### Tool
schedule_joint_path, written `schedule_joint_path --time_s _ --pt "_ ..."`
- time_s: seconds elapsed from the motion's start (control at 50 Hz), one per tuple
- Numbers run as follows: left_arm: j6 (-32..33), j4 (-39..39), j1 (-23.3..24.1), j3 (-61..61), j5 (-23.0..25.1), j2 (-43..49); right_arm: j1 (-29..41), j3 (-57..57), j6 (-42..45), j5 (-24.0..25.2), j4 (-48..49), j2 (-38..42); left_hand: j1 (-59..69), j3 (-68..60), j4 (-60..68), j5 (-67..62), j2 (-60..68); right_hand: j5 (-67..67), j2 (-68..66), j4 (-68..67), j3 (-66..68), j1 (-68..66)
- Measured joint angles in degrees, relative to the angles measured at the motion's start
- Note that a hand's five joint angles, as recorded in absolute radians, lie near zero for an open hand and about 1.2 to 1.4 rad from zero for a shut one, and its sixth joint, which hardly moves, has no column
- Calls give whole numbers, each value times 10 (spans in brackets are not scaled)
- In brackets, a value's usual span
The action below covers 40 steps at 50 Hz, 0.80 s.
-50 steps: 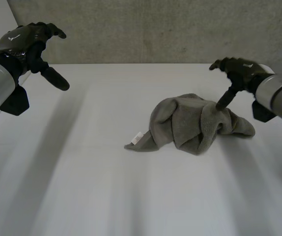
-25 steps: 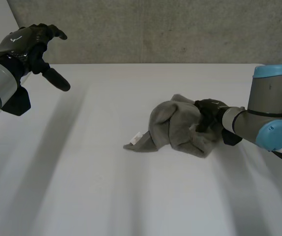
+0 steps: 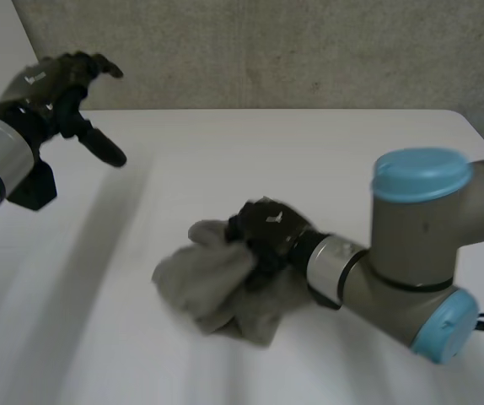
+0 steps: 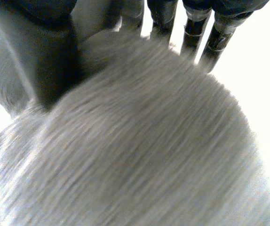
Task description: Fold the towel.
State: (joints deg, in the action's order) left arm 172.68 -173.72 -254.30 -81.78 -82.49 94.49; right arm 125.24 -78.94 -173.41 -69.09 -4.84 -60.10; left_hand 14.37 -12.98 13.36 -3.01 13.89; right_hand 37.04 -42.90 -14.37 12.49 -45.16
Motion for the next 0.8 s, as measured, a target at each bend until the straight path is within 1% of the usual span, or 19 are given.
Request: schedule_joint_path --time_s 0.04,0.06,0.1,0.14,0.18,0.26,0.34,0.44,0.56,0.7,0.72,0.76,0.78,0.8 --pt "0 0 6 -20 2 -2 11 3 23 -10 -9 18 0 0 0 0 0 -146 125 0 0 125" --pt "0 0 8 -25 3 -2 12 3 29 -13 -11 20 0 0 0 0 0 -188 151 0 0 149" --pt "0 -1 17 -51 11 -1 7 -1 55 -28 -18 17 0 0 0 0 0 -309 248 0 0 233" --pt "0 -2 22 -65 16 -1 1 -6 68 -35 -20 9 -2 0 0 0 0 -335 277 0 0 272" --pt "0 -4 34 -96 30 1 -19 -25 91 -47 -23 -17 -2 0 0 0 0 -335 285 0 0 307" --pt "5 -9 47 -132 44 2 -55 -68 110 -51 -22 -69 -2 0 0 0 -1 -335 285 0 0 309" --pt "35 -17 70 -175 54 4 -96 -153 129 -29 -5 -147 -2 0 0 0 -1 -335 285 0 0 311" --pt "83 -22 104 -213 54 8 -111 -241 158 3 29 -200 -2 0 0 0 -1 -335 285 0 0 312" --pt "113 -29 135 -244 50 16 -109 -300 185 18 53 -211 -2 0 0 0 -1 -335 285 0 0 314" --pt "116 -33 169 -253 49 28 -101 -319 189 18 70 -205 0 0 0 -8 3 -330 282 0 0 307" --pt "116 -33 172 -253 49 29 -101 -320 188 17 73 -204 17 0 0 -29 21 -306 259 0 0 279" --pt "116 -33 177 -252 48 33 -102 -323 187 14 81 -204 153 0 0 -163 162 -177 135 0 0 155" --pt "116 -33 178 -252 48 34 -103 -323 186 13 83 -205 196 0 0 -203 196 -142 100 0 0 121" --pt "117 -32 179 -252 48 36 -105 -324 186 12 86 -205 300 0 0 -306 309 -66 20 0 0 44"
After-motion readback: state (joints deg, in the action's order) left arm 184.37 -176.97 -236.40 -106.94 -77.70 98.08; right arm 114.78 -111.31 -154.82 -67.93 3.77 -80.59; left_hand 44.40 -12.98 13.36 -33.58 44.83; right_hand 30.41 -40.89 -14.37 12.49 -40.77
